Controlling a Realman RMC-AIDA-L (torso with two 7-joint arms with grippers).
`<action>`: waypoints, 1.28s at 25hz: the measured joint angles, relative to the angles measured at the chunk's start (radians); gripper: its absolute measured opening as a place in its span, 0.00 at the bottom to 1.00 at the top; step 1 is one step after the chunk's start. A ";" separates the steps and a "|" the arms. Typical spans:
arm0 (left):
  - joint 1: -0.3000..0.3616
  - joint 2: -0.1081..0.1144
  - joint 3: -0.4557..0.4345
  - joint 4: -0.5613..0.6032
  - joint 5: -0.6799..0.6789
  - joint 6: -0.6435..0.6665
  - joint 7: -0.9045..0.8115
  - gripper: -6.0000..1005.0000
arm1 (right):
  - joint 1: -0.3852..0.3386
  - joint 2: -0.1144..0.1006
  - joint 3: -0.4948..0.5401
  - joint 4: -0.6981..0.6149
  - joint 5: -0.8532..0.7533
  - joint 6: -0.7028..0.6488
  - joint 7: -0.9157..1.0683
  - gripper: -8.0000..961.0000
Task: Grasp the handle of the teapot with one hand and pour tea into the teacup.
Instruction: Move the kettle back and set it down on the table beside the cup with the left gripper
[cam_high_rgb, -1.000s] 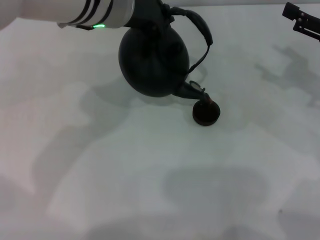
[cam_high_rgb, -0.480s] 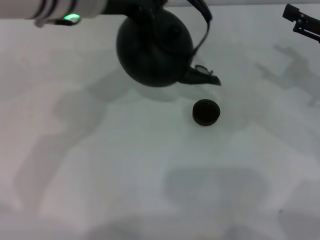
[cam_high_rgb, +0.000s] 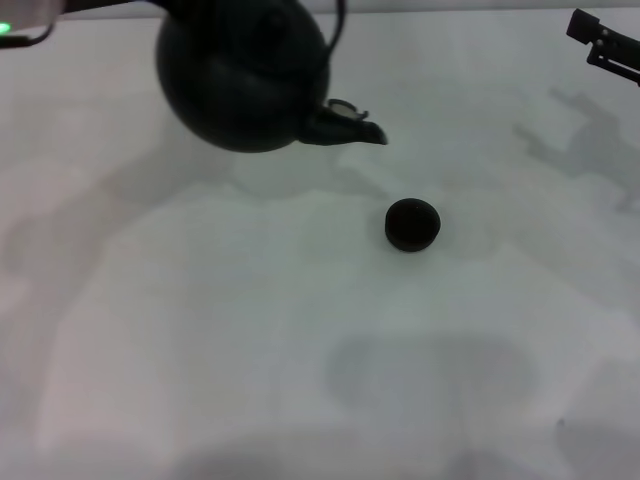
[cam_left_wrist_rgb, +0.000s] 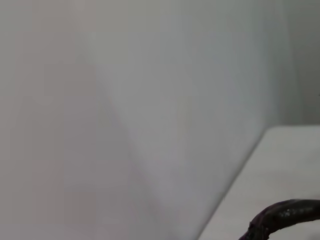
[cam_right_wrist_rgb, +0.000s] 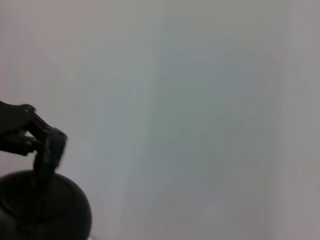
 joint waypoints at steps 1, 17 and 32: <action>0.020 0.000 -0.021 -0.003 -0.040 0.003 0.028 0.14 | 0.000 0.000 -0.001 0.000 -0.001 -0.002 0.001 0.86; 0.138 0.000 -0.363 -0.382 -0.536 0.297 0.479 0.13 | 0.000 -0.002 -0.004 -0.041 -0.038 -0.018 0.006 0.86; 0.126 0.000 -0.384 -0.673 -0.487 0.250 0.655 0.13 | 0.004 -0.002 -0.026 -0.054 -0.052 -0.017 0.018 0.86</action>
